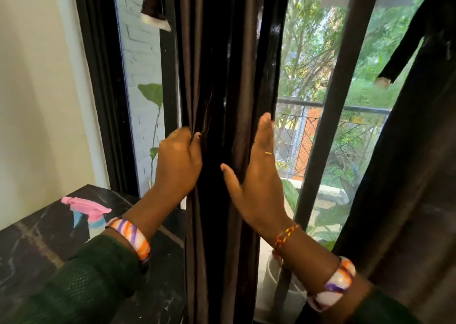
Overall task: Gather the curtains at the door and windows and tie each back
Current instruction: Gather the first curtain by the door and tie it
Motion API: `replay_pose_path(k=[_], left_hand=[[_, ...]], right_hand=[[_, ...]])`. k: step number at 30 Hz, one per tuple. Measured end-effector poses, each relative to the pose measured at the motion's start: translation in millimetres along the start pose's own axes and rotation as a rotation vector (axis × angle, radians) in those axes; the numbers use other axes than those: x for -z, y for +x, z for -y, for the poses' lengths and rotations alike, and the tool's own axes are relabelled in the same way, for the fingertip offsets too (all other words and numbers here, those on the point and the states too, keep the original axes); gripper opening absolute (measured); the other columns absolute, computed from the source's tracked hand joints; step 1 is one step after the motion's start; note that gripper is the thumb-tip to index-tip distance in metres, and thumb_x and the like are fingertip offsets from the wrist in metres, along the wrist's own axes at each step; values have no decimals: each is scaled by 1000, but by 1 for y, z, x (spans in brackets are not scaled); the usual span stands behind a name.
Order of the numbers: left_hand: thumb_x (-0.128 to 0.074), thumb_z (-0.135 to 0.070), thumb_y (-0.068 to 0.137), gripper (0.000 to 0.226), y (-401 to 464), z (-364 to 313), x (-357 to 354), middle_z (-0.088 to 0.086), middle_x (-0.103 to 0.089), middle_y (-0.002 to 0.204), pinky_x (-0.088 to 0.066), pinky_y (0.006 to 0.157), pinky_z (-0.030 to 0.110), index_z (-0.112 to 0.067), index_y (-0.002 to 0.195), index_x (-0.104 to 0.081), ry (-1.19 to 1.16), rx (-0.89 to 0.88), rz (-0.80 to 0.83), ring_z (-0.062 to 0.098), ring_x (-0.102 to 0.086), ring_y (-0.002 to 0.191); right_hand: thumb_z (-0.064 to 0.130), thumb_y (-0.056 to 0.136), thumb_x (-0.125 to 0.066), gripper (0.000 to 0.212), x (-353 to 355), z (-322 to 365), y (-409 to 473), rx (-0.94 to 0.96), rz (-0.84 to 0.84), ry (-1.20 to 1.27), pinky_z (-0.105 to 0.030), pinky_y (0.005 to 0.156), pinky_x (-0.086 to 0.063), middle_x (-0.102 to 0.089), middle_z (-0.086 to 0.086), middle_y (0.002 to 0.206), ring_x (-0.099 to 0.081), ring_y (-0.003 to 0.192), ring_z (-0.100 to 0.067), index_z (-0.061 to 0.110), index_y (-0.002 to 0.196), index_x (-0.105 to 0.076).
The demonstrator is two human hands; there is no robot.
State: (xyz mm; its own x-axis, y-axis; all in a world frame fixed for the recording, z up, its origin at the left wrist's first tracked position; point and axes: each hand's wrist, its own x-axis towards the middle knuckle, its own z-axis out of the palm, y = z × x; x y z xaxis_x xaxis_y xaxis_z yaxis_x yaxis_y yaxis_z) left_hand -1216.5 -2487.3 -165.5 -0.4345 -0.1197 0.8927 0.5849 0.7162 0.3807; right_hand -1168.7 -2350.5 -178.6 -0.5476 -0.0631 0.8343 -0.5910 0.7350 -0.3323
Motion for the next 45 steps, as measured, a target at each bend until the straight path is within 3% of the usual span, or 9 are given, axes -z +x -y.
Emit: replay_pose_path(k=[4,7,12,23,28,32,35,38,45], left_hand=[[-50,-2,89,22,-3,-15,-1,20,-58,64,-21,51,5,6,70,-57,14,-21,39,14,-43,56],[-49,-5,91,23,-5,-22,0,18,-58,68,-29,50,3,7,74,-58,-29,-6,66,13,-43,57],[-45,-10,95,27,-6,-32,1,4,-45,71,-35,57,1,5,77,-57,-71,10,67,7,-36,56],[-45,-42,92,43,-3,-14,-6,6,-47,64,-28,51,13,-4,73,-51,-98,35,103,9,-42,54],[-49,-8,90,26,9,20,-11,27,-57,68,-21,58,20,8,69,-52,78,16,15,35,-54,60],[-52,-3,86,26,13,38,-15,25,-54,59,-22,55,22,5,62,-49,104,-7,-14,33,-51,51],[-54,-2,86,24,13,39,-21,21,-52,58,-18,48,14,3,62,-49,87,-16,-21,18,-40,51],[-57,2,83,24,11,34,-28,20,-50,55,-20,45,10,3,61,-49,63,-49,-30,12,-35,54],[-54,-6,87,20,12,35,-40,20,-58,64,-28,48,4,5,71,-57,8,-11,-9,12,-43,57]], right_hand=[[7,89,-49,84,-13,-7,-1,-313,193,69,-43,80,-53,-62,-18,114,-62,94,-32,17,148,11],[-1,87,-42,89,-23,-7,-8,-288,274,11,-47,68,-54,-65,-20,89,-63,72,-33,27,146,20],[2,88,-49,109,-30,14,-25,-152,347,-72,-42,60,-52,-54,-26,126,-64,72,-37,45,124,45],[1,93,-42,73,-32,27,-29,-114,610,-228,-38,71,-45,-22,-17,153,-61,96,-41,11,149,4],[19,86,-48,64,-47,0,-31,240,123,-410,-43,118,-17,-2,-18,157,5,145,-31,6,145,-24],[21,81,-57,98,-42,-8,-3,119,-169,-450,-51,114,5,33,-11,150,28,140,-27,18,147,16],[16,82,-55,98,-39,-7,18,-122,-80,-127,-52,110,-29,3,-16,157,-13,144,-32,18,146,19],[0,85,-46,90,-42,-16,25,-278,148,37,-37,66,-47,-57,-20,123,-61,86,-33,22,147,16],[4,89,-47,107,-73,-24,12,-154,319,38,-46,65,-55,-42,-23,141,-66,82,-32,53,122,42]])
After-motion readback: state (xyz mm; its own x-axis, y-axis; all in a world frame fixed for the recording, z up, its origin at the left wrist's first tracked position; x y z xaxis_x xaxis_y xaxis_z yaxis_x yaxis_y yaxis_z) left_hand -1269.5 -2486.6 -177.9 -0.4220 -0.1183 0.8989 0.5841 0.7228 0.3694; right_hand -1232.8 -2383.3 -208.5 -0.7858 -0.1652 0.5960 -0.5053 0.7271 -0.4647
